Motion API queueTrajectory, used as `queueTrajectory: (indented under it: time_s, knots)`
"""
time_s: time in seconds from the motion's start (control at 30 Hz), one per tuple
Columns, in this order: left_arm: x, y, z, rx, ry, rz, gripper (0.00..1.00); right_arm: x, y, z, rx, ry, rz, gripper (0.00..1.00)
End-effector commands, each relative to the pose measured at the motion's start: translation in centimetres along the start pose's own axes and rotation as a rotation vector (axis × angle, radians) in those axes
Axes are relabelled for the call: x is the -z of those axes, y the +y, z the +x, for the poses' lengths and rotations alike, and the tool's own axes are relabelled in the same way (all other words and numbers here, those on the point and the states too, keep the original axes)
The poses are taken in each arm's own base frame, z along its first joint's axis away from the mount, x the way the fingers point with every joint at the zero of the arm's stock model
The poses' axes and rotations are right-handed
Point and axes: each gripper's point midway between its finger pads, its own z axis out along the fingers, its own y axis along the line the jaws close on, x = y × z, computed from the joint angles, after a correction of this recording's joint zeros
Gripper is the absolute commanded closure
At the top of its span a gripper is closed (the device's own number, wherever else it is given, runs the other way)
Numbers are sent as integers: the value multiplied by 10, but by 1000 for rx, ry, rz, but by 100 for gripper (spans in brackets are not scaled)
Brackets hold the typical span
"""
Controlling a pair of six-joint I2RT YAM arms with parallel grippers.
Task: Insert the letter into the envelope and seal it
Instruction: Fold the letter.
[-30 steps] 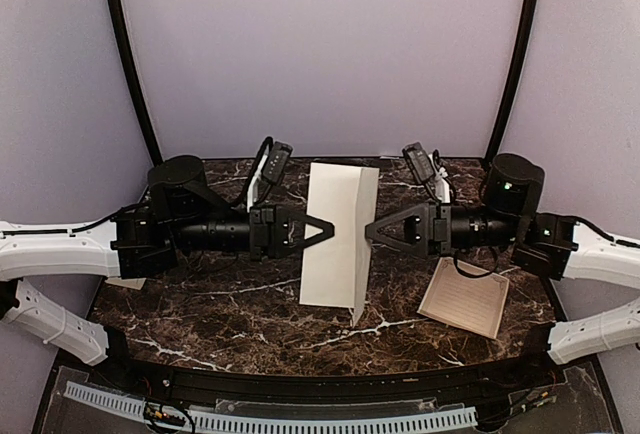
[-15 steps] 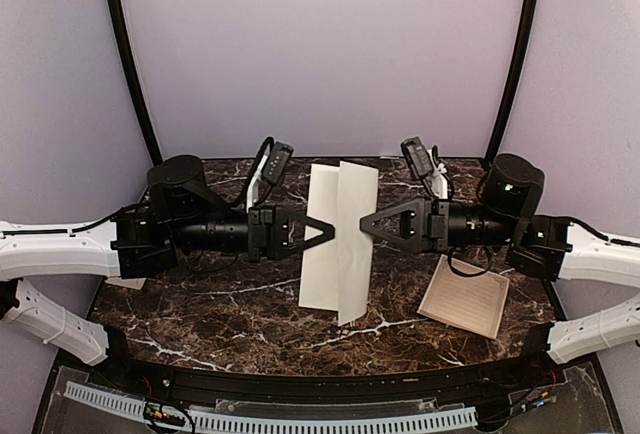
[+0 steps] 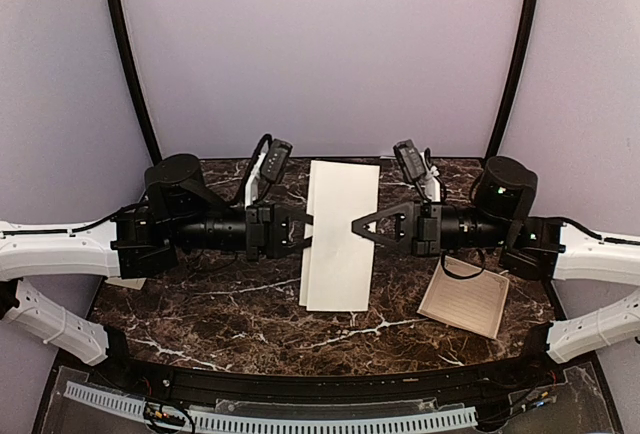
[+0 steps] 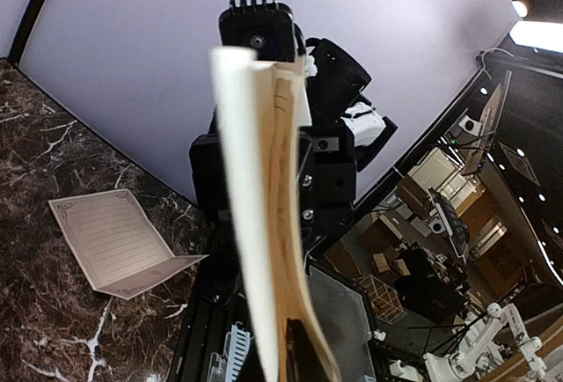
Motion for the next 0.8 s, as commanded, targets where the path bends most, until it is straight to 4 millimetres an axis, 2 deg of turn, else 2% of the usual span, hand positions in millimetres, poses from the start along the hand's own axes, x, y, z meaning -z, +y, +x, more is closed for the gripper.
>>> queueTrajectory:
  time_s: [0.0, 0.03, 0.07, 0.13, 0.33, 0.43, 0.77]
  knots:
    - [3, -14, -9, -18, -27, 47, 83, 5, 11, -9, 39, -44, -14, 100]
    - [5, -15, -11, -20, -35, 49, 78, 6, 10, -11, 42, -50, -6, 100]
    - [6, -15, -12, -22, -44, 43, 68, 7, 10, -11, 46, -53, 3, 100]
    - [11, -14, -16, -27, -66, 20, 54, 10, 8, -12, 53, -59, 25, 100]
    - [24, -14, -20, -20, -104, -3, 25, 14, 8, -11, 59, -56, 44, 100]
    - [24, -12, -15, -5, -88, -5, 17, 14, 11, -11, 60, -53, 34, 100]
    - [0, 1, -2, 33, 9, -7, 13, 11, 15, -10, 54, -36, 5, 100]
